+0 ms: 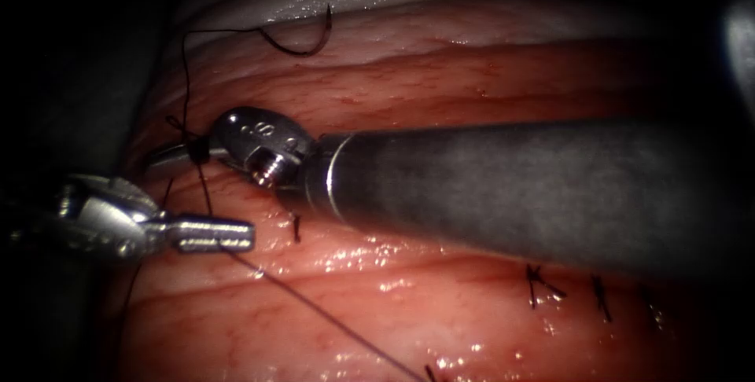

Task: Wound Closure
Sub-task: With the left grasper, loop the suture one time clockwise around the right grasper.

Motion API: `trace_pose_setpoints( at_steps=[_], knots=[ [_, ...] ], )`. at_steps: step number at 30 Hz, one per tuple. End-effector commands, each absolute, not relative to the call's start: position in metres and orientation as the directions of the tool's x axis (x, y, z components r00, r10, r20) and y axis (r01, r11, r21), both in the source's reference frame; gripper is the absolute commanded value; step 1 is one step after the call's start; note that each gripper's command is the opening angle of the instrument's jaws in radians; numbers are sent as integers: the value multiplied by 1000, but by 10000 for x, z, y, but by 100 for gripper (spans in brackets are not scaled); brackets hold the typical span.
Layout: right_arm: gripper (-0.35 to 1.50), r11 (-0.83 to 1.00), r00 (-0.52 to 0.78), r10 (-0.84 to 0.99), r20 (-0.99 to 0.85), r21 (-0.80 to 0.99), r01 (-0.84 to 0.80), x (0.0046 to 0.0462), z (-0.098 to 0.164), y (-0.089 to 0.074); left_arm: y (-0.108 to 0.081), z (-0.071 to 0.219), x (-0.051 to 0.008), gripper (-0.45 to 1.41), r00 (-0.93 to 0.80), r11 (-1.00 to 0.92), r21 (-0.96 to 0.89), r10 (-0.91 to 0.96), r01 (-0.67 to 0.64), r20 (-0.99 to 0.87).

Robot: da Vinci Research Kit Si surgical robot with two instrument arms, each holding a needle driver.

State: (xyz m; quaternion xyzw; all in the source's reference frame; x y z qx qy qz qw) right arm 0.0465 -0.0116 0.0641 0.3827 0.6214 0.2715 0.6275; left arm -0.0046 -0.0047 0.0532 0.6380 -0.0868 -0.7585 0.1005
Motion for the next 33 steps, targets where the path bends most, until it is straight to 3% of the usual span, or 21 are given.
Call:
trace_pose_setpoints(
  at_steps=[1, 21, 33],
  knots=[
    [-35, 551, 63, 824, -564, 822, 145, 475, 643, -111, -47, 540, -51, -45, -160, -964, 262, -266, 42, -951],
    [-35, 476, -162, 879, -448, 816, 329, 423, 611, -79, -48, 608, -49, -45, -34, -983, 173, -175, 55, -984],
    [-35, 463, -144, 885, -443, 804, 374, 381, 608, -78, -31, 635, -35, -45, 156, -996, 85, -78, 37, -985]
  ],
)
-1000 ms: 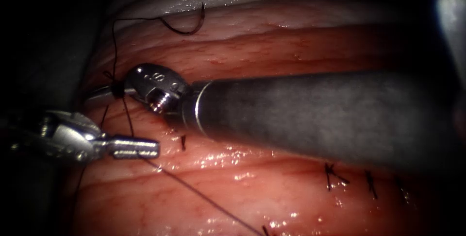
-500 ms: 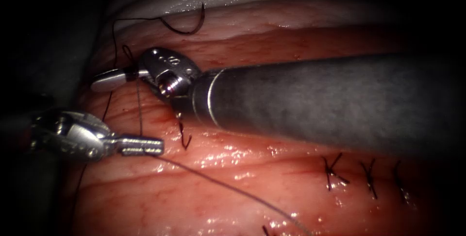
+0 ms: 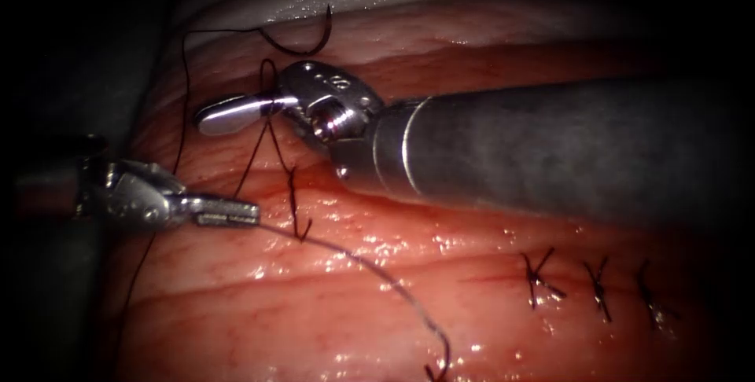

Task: Wound Closure
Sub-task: With the left grasper, loop the suture one time clockwise around the right grasper.

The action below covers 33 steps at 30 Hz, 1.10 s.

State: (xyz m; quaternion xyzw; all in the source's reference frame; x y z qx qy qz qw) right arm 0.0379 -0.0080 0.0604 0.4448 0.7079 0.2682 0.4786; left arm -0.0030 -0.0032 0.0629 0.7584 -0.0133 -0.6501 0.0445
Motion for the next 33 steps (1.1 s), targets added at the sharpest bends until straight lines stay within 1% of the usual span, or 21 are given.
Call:
trace_pose_setpoints(
  at_steps=[1, 7, 11, 14, 19, 23, 24, 25, 26, 28, 29, 30, 31, 32, 33],
  knots=[
    [-35, 472, -150, 880, -450, 800, 371, 378, 608, -78, -29, 636, -32, -45, 175, -997, 73, -66, 36, -982],
    [-35, 502, -145, 862, -485, 781, 372, 363, 609, -77, -13, 636, -10, -45, 299, -1000, 30, -28, 1, -954],
    [-35, 515, -145, 854, -500, 771, 374, 360, 609, -78, -7, 638, -3, -45, 320, -1000, 18, -20, -8, -947],
    [-35, 533, -142, 841, -521, 756, 381, 361, 606, -80, -1, 650, 1, -45, 323, -999, -39, 35, -4, -946],
    [-35, 572, -168, 816, -554, 727, 380, 373, 601, -81, -2, 671, -12, -45, 342, -995, -101, 103, 24, -934],
    [-35, 618, -197, 782, -591, 693, 372, 375, 600, -82, 0, 675, -16, -45, 348, -993, -109, 114, 34, -930],
    [-32, 635, -209, 768, -606, 679, 368, 375, 600, -82, 0, 675, -16, -45, 349, -993, -110, 116, 36, -930],
    [-1, 639, -211, 765, -608, 676, 366, 374, 599, -82, 1, 675, -15, -45, 350, -993, -112, 118, 38, -929],
    [5, 638, -211, 766, -608, 678, 366, 372, 599, -83, 1, 675, -15, -45, 351, -993, -113, 120, 40, -929],
    [9, 637, -210, 767, -606, 679, 365, 369, 600, -83, 2, 675, -12, -45, 353, -992, -119, 125, 41, -927],
    [32, 636, -209, 768, -605, 681, 363, 365, 600, -83, 2, 675, -9, -45, 355, -991, -125, 131, 39, -926],
    [32, 636, -209, 768, -605, 681, 363, 365, 600, -83, 2, 675, -9, -45, 355, -991, -125, 131, 39, -926],
    [51, 635, -208, 768, -605, 682, 363, 364, 600, -83, 2, 675, -8, -45, 357, -991, -129, 134, 38, -924],
    [78, 635, -207, 768, -605, 682, 363, 363, 601, -83, 2, 675, -7, -45, 358, -991, -132, 137, 38, -924],
    [84, 635, -207, 768, -606, 682, 363, 362, 601, -84, 3, 675, -6, -45, 359, -990, -134, 139, 37, -923]
  ],
)
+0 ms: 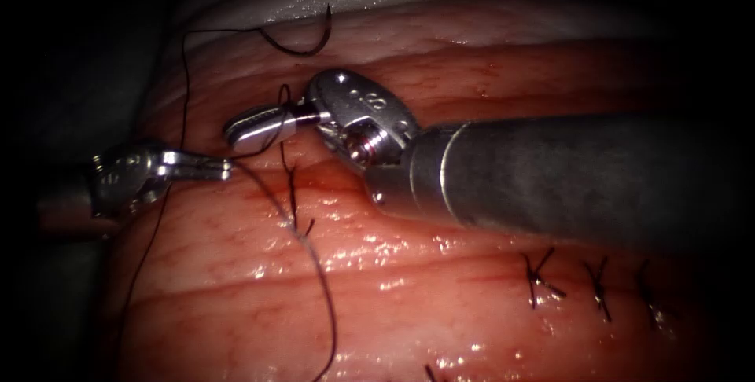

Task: Wound Closure
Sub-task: Grab the suture tail end with the right grasper.

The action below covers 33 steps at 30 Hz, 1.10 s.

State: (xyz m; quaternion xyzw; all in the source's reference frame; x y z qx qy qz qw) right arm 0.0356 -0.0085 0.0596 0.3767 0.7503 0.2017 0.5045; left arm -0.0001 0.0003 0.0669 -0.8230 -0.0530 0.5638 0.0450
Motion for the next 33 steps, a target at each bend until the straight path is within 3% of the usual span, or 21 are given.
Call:
trace_pose_setpoints(
  at_steps=[1, 8, 14, 18, 23, 27, 33],
  knots=[
    [86, 635, -206, 768, -606, 682, 363, 362, 601, -84, 3, 675, -6, -45, 360, -990, -135, 140, 38, -923],
    [106, 674, -234, 735, -637, 649, 353, 363, 598, -86, 6, 676, -14, -45, 362, -991, -135, 136, 28, -922],
    [104, 702, -243, 707, -664, 619, 352, 357, 598, -87, 15, 677, -14, -45, 373, -989, -144, 146, 34, -916],
    [74, 717, -202, 677, -708, 571, 400, 353, 599, -87, 21, 681, -16, -45, 381, -988, -149, 152, 38, -912],
    [64, 746, -199, 632, -749, 518, 417, 341, 606, -86, 21, 686, -22, -45, 390, -987, -159, 160, 36, -907],
    [29, 753, -199, 620, -759, 504, 423, 335, 609, -96, 20, 694, -27, -45, 394, -986, -162, 164, 38, -904],
    [20, 750, -171, 595, -785, 466, 469, 334, 610, -110, 25, 701, -28, -45, 406, -985, -169, 172, 44, -898]
  ],
)
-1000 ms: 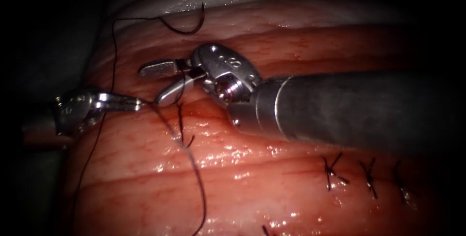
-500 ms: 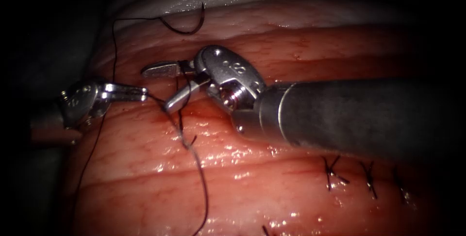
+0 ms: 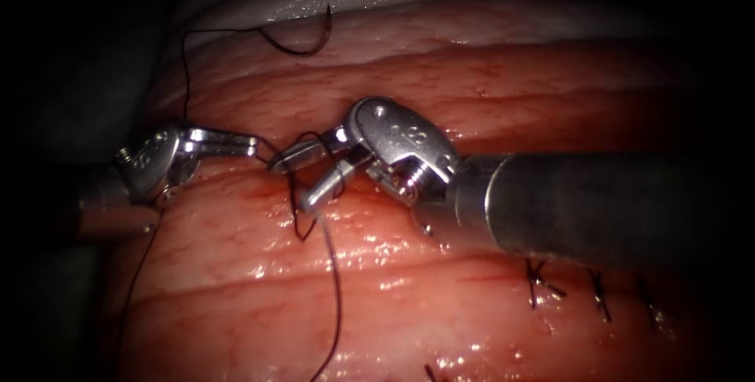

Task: Wound Closure
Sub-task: Grab the suture tail end with the right grasper.

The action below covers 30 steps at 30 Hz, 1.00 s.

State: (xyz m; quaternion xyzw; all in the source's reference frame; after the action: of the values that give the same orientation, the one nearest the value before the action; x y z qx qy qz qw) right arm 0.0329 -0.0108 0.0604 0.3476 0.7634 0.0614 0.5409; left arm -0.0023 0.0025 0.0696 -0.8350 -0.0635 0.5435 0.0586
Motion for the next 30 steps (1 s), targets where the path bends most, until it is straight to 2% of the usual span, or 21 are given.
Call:
trace_pose_setpoints(
  at_steps=[1, 4, 7, 10, 11, 12, 15, 19, 30],
  knots=[
    [17, 749, -167, 592, -788, 462, 474, 334, 610, -111, 25, 702, -29, -45, 406, -985, -169, 172, 45, -897],
    [12, 750, -168, 592, -788, 463, 472, 331, 611, -110, 27, 705, -29, -45, 406, -985, -169, 172, 43, -898],
    [47, 751, -168, 592, -788, 462, 472, 331, 612, -111, 26, 707, -30, -45, 407, -985, -170, 172, 42, -897],
    [66, 747, -163, 594, -788, 465, 475, 331, 612, -112, 25, 708, -31, -45, 404, -985, -169, 171, 41, -899],
    [78, 744, -159, 596, -787, 467, 478, 330, 613, -114, 23, 708, -32, -45, 406, -984, -171, 173, 42, -898],
    [78, 744, -159, 596, -787, 467, 478, 330, 613, -114, 23, 708, -32, -45, 406, -984, -171, 173, 42, -898],
    [108, 733, -146, 605, -783, 477, 485, 328, 613, -117, 22, 708, -35, -45, 407, -984, -172, 174, 41, -897],
    [118, 722, -132, 616, -777, 489, 489, 325, 613, -118, 22, 708, -36, -45, 406, -984, -172, 173, 39, -897],
    [118, 709, -114, 621, -775, 493, 504, 320, 613, -138, 17, 708, -39, -45, 409, -984, -176, 177, 39, -895]
  ],
)
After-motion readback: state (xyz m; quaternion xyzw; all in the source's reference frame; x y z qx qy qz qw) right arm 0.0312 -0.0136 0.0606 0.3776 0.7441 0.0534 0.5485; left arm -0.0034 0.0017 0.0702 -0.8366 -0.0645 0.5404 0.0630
